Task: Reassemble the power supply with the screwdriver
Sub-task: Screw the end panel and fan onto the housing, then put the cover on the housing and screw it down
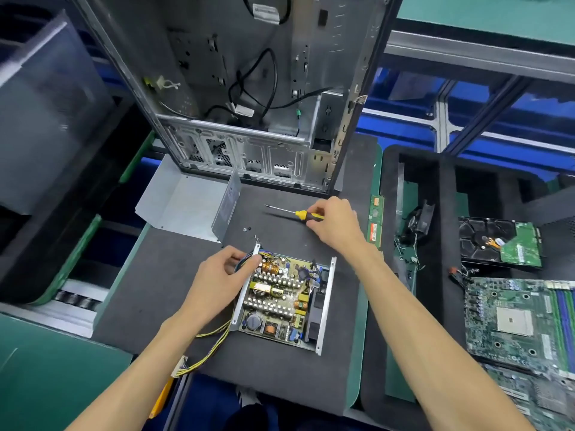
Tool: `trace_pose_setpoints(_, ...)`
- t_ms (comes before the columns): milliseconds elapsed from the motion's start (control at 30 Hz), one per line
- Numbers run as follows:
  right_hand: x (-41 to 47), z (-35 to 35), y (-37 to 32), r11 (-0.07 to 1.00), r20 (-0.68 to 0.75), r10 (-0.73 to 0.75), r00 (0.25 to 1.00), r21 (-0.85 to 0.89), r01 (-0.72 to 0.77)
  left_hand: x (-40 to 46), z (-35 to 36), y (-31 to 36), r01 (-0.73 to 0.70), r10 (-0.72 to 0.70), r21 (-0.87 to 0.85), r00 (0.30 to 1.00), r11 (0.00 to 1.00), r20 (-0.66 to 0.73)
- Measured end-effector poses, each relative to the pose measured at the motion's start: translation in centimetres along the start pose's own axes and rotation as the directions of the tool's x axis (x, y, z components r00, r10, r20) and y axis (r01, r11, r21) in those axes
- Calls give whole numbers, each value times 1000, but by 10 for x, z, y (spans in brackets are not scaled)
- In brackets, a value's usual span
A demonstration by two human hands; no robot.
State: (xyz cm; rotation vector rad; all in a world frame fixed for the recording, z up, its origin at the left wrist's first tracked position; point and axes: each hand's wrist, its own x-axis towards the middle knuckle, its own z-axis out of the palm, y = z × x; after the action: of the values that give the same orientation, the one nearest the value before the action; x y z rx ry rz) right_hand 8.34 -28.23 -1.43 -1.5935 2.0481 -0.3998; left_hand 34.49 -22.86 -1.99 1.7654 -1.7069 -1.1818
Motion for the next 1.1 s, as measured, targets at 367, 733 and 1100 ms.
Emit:
trace_pose_setpoints(367, 1, 6, 0, 999, 47, 26, 999, -30, -24, 1, -3, 5, 13, -12, -36, 1000, 999, 27)
trace_pose_setpoints(733, -11, -20, -59, 989, -37, -16, 999, 149, 21, 1, -21, 2, -80, 80, -29, 996, 996, 25)
trace_pose_setpoints(1100, -3, 29, -157, 981, 112, 31, 993, 188, -52, 31, -101, -36, 3, -61, -151, 923, 988, -380)
